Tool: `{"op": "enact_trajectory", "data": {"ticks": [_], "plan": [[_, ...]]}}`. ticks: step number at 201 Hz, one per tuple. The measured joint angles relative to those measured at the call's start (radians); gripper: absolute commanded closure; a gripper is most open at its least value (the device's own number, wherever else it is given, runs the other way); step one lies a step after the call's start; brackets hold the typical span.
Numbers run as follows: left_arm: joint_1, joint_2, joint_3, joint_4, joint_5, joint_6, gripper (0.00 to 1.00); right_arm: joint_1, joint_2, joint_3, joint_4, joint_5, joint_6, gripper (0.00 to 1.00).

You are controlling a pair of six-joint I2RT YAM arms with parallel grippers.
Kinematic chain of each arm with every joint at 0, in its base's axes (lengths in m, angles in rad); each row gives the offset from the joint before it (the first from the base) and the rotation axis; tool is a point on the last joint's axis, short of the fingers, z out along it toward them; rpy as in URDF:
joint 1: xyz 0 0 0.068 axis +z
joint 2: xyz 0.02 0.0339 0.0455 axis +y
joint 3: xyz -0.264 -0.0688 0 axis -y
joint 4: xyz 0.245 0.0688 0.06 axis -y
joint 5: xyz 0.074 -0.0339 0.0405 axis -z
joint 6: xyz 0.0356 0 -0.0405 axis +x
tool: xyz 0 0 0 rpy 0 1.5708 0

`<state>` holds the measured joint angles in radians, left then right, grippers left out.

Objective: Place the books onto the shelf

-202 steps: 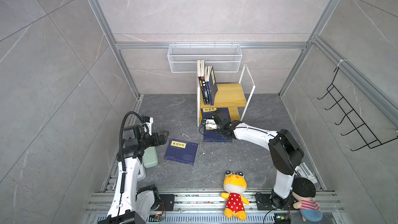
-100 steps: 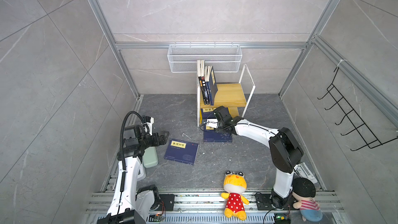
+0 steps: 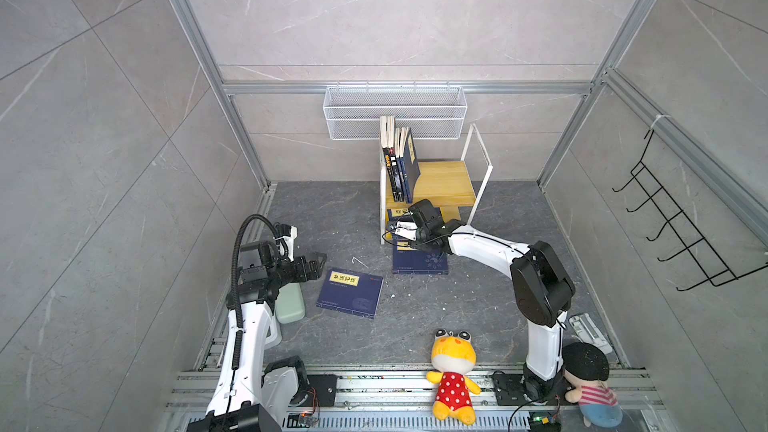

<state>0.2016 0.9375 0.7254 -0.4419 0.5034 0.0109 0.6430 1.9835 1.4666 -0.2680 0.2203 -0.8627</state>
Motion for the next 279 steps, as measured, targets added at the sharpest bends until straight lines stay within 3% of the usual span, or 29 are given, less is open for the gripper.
{"op": "enact_trajectory", "data": {"ticks": [82, 279], "plan": [[0.0, -0.004, 0.0, 0.0, 0.003, 0.0, 0.0, 0.0, 0.031, 0.042, 0.019, 0.028, 0.048, 0.57], [0.005, -0.004, 0.0, 0.0, 0.004, 0.0, 0.0, -0.024, 0.034, 0.011, 0.04, 0.079, 0.01, 0.59]]}}
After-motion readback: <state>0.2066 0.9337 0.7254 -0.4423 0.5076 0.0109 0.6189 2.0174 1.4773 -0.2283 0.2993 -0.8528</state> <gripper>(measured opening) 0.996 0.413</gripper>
